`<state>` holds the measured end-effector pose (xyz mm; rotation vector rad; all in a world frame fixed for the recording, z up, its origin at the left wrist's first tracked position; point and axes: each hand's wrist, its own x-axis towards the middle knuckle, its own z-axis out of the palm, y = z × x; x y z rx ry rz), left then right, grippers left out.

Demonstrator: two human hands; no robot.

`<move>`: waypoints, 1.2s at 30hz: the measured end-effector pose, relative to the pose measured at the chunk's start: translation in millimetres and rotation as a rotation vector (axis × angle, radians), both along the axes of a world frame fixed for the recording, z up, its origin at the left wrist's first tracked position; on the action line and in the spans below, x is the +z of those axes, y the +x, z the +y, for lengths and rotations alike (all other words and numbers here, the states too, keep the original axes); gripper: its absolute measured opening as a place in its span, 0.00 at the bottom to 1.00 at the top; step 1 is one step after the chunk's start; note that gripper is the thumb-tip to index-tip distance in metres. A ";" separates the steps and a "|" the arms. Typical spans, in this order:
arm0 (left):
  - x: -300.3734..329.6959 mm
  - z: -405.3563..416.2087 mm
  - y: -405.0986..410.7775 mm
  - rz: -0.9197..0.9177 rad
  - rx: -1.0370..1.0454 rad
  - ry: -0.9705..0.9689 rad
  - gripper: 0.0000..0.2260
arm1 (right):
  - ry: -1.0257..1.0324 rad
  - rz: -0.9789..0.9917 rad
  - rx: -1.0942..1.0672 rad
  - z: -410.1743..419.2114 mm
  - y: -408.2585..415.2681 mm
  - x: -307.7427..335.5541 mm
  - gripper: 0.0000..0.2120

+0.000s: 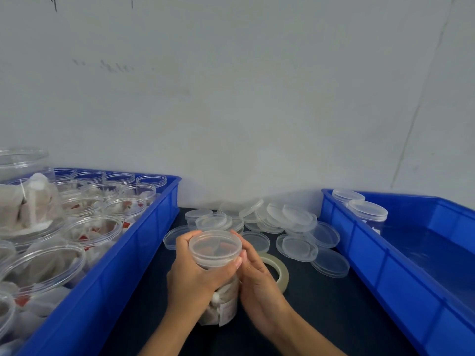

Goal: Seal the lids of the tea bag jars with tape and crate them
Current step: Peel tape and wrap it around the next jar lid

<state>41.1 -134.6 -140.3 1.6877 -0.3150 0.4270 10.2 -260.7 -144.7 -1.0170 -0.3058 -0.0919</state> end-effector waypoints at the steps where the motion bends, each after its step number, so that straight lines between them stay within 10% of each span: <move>1: 0.2 -0.8 -0.3 -0.004 0.003 -0.003 0.36 | 0.015 0.004 0.003 1.1 -0.3 0.1 0.19; 12: 20.9 -36.2 1.4 -0.003 -0.023 -0.108 0.34 | 0.030 0.118 -0.189 -18.0 -6.3 35.2 0.18; 25: 148.6 -212.9 -21.5 -0.136 -0.408 0.160 0.41 | -0.256 0.113 -0.915 -171.4 -48.8 180.7 0.13; 36: 106.6 -310.5 -43.7 -0.088 -0.492 0.345 0.32 | -0.180 0.290 -1.125 -268.0 -69.8 130.3 0.11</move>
